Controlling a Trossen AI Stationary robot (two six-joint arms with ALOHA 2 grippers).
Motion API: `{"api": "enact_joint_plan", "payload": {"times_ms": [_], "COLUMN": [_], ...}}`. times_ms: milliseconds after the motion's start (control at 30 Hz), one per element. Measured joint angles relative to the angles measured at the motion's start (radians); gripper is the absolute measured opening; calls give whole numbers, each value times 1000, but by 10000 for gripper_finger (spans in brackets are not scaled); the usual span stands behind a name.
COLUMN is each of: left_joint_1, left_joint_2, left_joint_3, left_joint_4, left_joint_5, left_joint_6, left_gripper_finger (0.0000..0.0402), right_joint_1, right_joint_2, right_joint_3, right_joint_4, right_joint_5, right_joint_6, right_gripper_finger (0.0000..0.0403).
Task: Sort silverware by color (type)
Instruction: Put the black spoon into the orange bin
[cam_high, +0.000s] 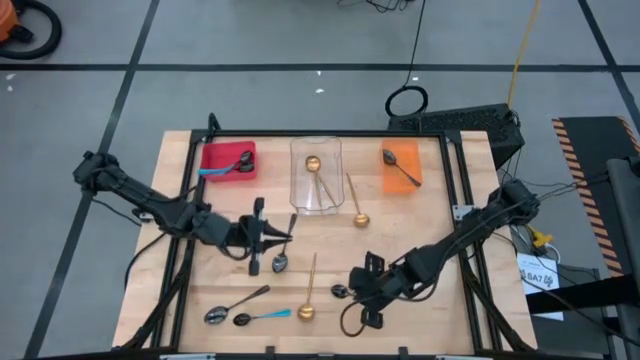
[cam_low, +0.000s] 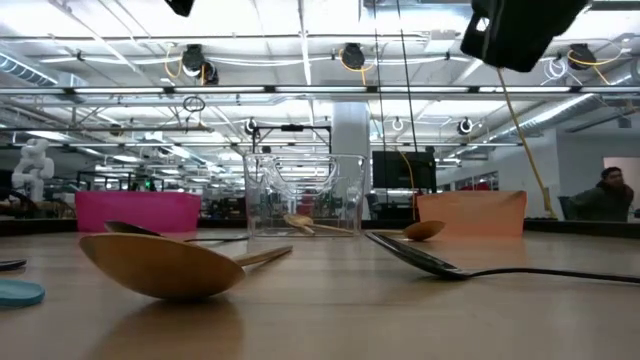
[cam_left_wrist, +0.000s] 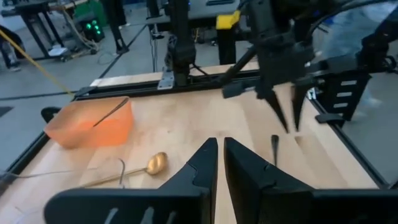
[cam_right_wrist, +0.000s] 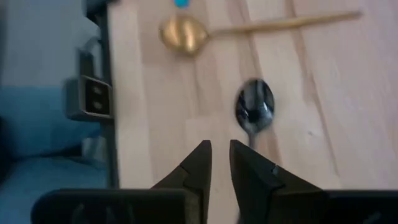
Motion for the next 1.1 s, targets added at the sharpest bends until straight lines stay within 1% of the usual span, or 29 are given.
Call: {"api": "enact_joint_plan", "payload": {"times_ms": [133,267,433,567,700,800,900,967,1033,1100], "left_joint_1": [-69,-124,-168,-196,-212,-216,-215,-215,-215,-215], "left_joint_2": [0,0,0,0,0,0,0,0,0,0], "left_joint_3": [0,0,0,0,0,0,0,0,0,0], "left_joint_4": [-5,-26,-72,-76,-76,-77,-77,-77,-77,-77], "left_joint_5": [-72,-144,-211,-260,-283,-284,-284,-284,-284,-284], "left_joint_6": [8,8,-4,-4,-3,1,4,5,10,12], "left_gripper_finger": [37,37,37,37,37,37,37,37,37,37], "right_joint_1": [8,21,57,55,54,52,50,43,38,31], "right_joint_2": [64,127,205,243,272,287,287,286,287,294], "right_joint_3": [34,47,59,59,59,59,59,59,59,59], "right_joint_4": [-56,-36,-33,-49,-52,-53,-57,-56,-59,-56], "right_joint_5": [-2,4,130,132,132,136,161,165,167,162], "right_joint_6": [34,26,-33,-19,-3,6,11,11,14,10], "right_gripper_finger": [47,47,47,57,90,127,167,187,198,201]}}
